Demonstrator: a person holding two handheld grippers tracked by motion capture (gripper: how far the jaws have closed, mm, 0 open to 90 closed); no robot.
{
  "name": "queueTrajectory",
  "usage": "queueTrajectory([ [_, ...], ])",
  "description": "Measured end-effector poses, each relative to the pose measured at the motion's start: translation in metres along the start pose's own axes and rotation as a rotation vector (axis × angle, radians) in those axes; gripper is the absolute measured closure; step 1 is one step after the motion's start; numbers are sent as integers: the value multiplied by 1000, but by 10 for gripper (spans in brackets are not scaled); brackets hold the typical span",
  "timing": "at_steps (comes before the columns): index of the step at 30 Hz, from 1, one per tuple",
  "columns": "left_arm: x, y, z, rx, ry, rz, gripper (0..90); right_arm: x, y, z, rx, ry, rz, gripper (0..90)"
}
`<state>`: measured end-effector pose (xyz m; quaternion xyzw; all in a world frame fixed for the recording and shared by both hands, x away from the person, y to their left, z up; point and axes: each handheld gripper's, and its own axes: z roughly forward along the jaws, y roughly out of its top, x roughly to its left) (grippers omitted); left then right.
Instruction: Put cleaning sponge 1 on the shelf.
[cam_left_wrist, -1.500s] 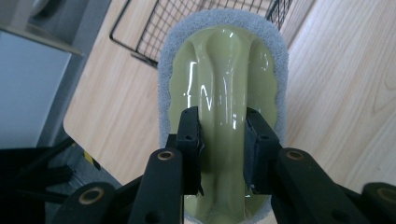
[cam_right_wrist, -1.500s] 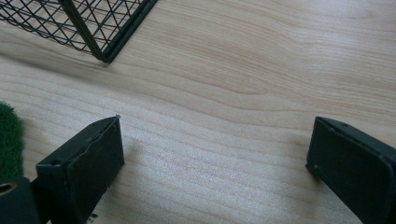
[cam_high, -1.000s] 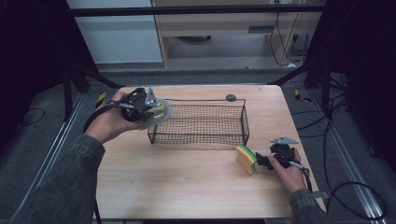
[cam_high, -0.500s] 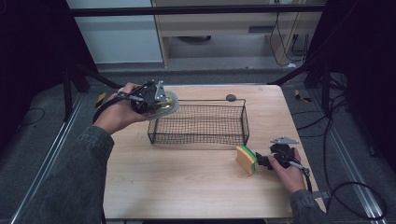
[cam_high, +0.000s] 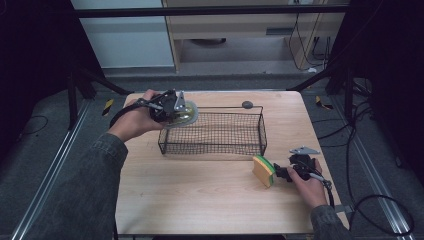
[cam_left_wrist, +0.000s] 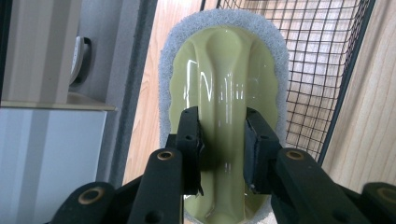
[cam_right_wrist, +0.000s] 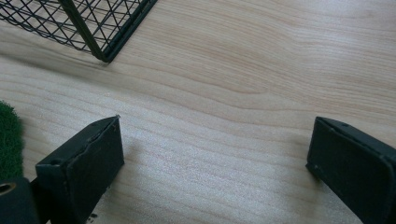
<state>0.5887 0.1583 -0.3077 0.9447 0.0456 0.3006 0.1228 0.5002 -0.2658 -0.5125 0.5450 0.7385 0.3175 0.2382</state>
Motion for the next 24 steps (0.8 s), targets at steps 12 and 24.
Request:
queueTrajectory([
  [12,-10,4,7,2,9,29,708,0,0,0,-1,0,1,39],
  [24,-21,0,30,20,-23,36,708,0,0,0,1,1,1,38],
])
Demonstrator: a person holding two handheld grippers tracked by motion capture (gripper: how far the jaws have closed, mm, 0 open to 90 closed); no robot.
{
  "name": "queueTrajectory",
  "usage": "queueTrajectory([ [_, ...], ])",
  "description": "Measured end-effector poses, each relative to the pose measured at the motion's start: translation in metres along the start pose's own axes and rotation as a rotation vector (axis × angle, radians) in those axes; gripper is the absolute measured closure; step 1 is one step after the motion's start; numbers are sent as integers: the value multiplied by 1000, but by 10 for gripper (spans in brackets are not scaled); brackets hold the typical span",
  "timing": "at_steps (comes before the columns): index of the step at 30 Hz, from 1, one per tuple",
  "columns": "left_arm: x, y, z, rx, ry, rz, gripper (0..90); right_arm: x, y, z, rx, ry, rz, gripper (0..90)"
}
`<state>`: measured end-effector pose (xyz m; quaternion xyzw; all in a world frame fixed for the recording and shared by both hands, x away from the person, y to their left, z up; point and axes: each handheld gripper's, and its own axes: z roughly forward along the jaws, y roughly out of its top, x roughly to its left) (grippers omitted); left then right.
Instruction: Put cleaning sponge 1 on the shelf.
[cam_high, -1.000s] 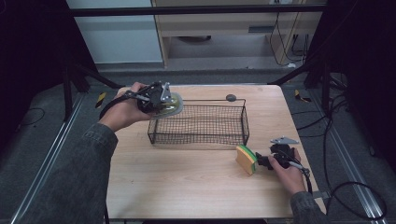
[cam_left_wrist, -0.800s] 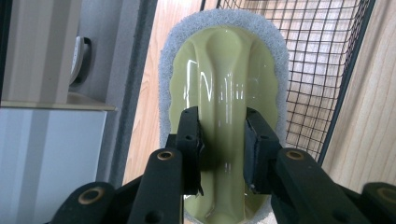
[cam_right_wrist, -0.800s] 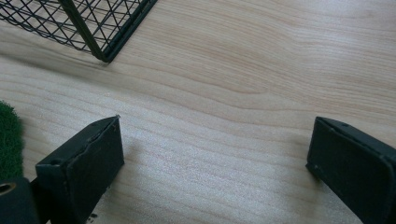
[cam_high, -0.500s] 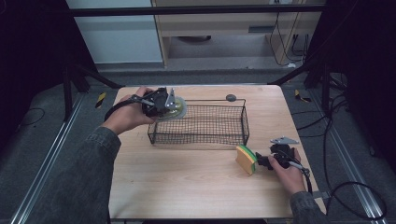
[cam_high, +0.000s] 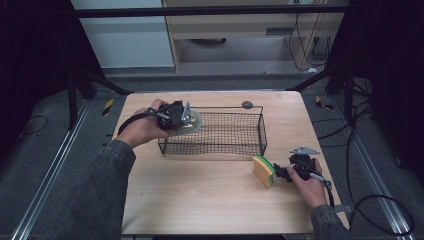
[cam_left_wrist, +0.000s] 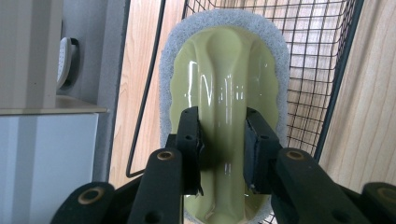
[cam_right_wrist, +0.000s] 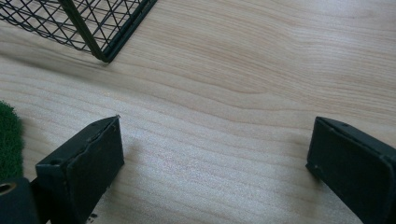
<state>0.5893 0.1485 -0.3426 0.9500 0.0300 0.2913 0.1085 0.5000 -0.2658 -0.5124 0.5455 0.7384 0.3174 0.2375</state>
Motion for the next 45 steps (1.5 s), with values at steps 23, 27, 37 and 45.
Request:
queueTrajectory([
  [23,-1,0,13,12,-13,16,707,0,0,0,0,1,2,38],
  [27,-1,-2,17,8,-17,18,706,0,0,0,-1,0,-1,38],
  [37,0,-6,29,21,-29,8,715,0,0,0,-2,2,0,39],
  [45,0,-9,32,25,-58,1,775,0,0,0,-1,2,-3,38],
])
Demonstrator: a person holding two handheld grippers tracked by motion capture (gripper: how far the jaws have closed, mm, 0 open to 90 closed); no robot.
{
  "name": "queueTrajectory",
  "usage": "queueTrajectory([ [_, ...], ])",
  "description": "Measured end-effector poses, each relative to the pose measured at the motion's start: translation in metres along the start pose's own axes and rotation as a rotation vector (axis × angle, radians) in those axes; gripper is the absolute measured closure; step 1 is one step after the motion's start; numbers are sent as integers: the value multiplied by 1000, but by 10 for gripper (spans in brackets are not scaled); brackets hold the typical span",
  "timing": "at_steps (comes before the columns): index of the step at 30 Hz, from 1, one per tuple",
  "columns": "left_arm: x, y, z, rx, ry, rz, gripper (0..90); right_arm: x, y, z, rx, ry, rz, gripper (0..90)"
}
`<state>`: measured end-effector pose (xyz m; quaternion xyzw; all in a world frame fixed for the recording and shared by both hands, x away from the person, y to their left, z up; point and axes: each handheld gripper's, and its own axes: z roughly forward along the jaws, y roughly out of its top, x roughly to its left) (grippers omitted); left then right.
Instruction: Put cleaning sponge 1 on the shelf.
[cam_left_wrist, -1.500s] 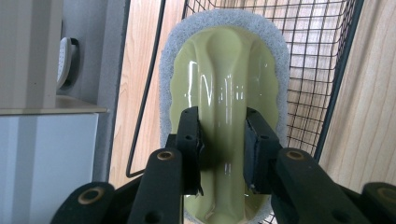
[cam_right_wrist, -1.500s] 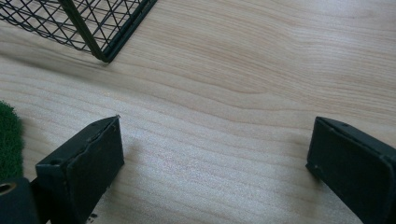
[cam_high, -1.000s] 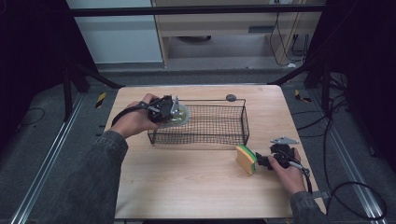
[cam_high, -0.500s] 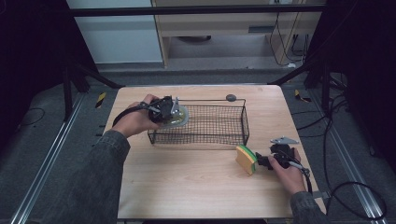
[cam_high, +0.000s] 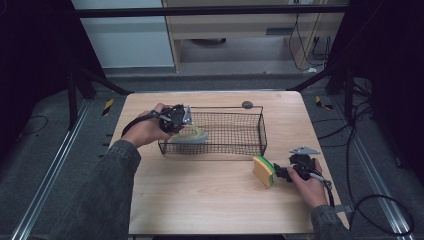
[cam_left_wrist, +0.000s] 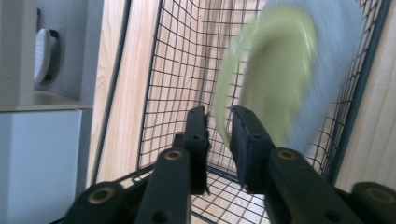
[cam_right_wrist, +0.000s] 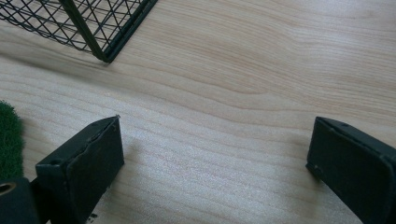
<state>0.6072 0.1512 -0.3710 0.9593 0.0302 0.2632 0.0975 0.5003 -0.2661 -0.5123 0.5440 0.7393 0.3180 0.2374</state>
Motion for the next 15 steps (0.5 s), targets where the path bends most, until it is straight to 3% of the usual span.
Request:
queueTrajectory([
  [15,-2,-2,5,-2,-20,-26,783,0,0,0,-2,2,4,38],
])
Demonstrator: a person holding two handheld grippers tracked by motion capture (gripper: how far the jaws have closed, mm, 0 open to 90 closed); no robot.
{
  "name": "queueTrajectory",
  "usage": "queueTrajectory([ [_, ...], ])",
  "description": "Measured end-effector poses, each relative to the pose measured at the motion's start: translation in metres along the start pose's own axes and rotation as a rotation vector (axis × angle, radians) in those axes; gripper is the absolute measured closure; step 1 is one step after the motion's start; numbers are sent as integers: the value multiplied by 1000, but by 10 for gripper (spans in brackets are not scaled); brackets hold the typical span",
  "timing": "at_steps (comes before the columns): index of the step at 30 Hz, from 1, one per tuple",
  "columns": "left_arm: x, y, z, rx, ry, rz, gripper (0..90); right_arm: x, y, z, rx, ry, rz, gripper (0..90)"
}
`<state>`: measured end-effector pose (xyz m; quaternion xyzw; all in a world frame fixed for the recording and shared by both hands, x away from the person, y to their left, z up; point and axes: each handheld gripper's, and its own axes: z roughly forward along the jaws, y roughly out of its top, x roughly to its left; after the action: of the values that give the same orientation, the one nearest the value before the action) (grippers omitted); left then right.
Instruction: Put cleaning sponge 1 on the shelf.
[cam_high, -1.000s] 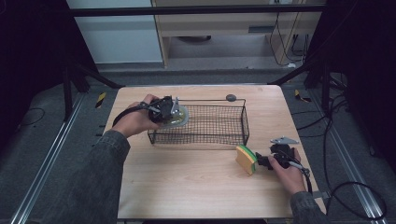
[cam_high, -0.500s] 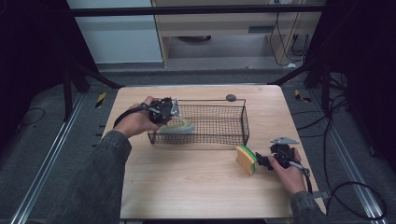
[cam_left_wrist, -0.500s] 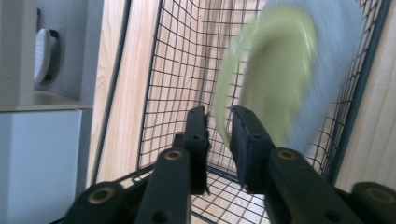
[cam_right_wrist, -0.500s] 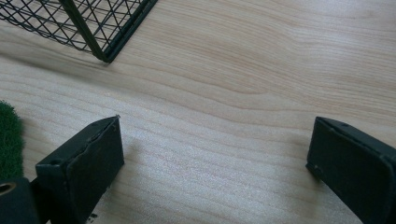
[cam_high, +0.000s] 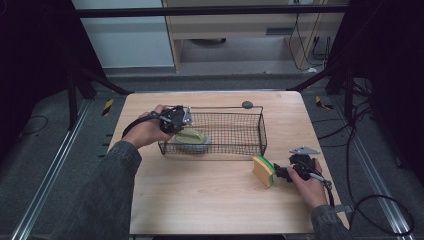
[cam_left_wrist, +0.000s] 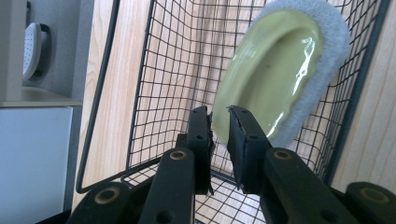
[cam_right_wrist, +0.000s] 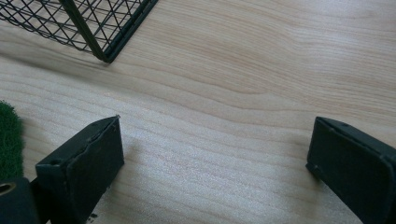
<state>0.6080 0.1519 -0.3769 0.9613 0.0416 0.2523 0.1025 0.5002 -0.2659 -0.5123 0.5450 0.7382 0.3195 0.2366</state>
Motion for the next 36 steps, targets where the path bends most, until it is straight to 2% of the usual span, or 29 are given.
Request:
queueTrajectory([
  [8,-2,2,-9,-22,5,-21,776,0,0,0,0,1,0,39],
  [12,-4,2,-16,-40,14,-48,733,-3,1,-2,16,8,-9,68],
  [14,-8,1,-20,-52,25,-71,707,-9,-1,-10,38,-2,-6,105],
  [18,-13,-2,-23,-61,14,-134,612,-12,-3,-27,59,-9,4,139],
  [22,-19,-6,-29,-66,8,-195,495,-8,-2,-49,41,38,-10,148],
  [23,-19,-6,-29,-66,8,-195,466,-6,-2,-53,40,44,-12,154],
  [24,-22,-9,-33,-64,13,-233,434,-4,-1,-58,40,52,-17,166],
  [28,-26,-16,-41,-87,19,-332,274,8,4,-78,44,87,-51,203],
  [29,-28,-18,-43,-93,19,-350,245,10,4,-82,49,91,-61,210],
  [30,-28,-18,-43,-93,19,-350,209,13,5,-86,53,97,-64,218],
  [31,-32,-22,-45,-93,8,-380,172,16,5,-90,60,111,-60,231],
  [34,-40,-27,-47,-113,16,-430,124,23,6,-98,75,133,-70,242],
  [36,-47,-32,-47,-133,13,-484,97,28,9,-102,84,148,-80,242],
])
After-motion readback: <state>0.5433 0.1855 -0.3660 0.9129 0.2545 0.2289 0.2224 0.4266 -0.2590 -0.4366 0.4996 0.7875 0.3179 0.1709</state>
